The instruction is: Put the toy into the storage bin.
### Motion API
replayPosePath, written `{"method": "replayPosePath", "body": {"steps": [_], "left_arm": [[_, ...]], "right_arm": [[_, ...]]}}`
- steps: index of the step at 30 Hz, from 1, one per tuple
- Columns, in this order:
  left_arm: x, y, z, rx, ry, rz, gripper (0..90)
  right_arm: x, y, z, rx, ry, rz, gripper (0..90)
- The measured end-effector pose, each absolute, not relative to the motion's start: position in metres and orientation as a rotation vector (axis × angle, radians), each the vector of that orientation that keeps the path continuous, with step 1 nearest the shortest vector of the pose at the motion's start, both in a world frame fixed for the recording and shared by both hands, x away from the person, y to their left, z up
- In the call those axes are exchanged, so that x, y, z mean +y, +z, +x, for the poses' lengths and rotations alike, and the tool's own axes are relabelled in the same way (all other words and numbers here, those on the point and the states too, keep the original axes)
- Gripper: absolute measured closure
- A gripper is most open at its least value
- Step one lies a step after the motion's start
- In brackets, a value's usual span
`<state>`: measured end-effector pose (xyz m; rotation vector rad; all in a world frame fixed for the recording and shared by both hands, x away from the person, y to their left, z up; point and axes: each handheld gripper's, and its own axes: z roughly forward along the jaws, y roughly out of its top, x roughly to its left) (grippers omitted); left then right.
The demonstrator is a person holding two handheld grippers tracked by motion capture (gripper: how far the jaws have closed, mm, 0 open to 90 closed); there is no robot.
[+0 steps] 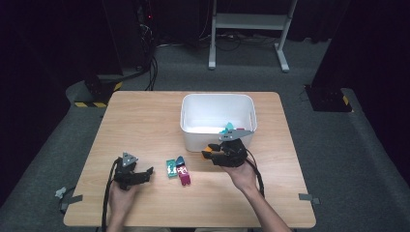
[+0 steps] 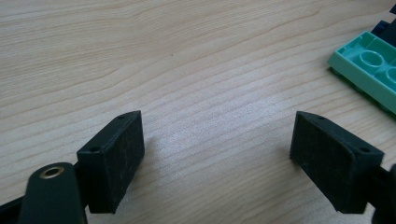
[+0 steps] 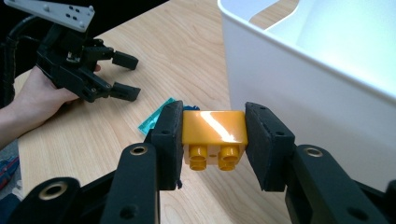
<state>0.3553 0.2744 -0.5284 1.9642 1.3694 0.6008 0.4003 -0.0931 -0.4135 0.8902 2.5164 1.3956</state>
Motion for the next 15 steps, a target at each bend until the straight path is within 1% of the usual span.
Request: {"method": "replayPosePath", "body": {"steps": [15], "left_arm": [[0.275,-0.528,0.355,1.369,0.598,1.963,17.8]], "right_arm": [[-0.115,-0.394,0.403,2.489,1.417,0.928,59.1]]}}
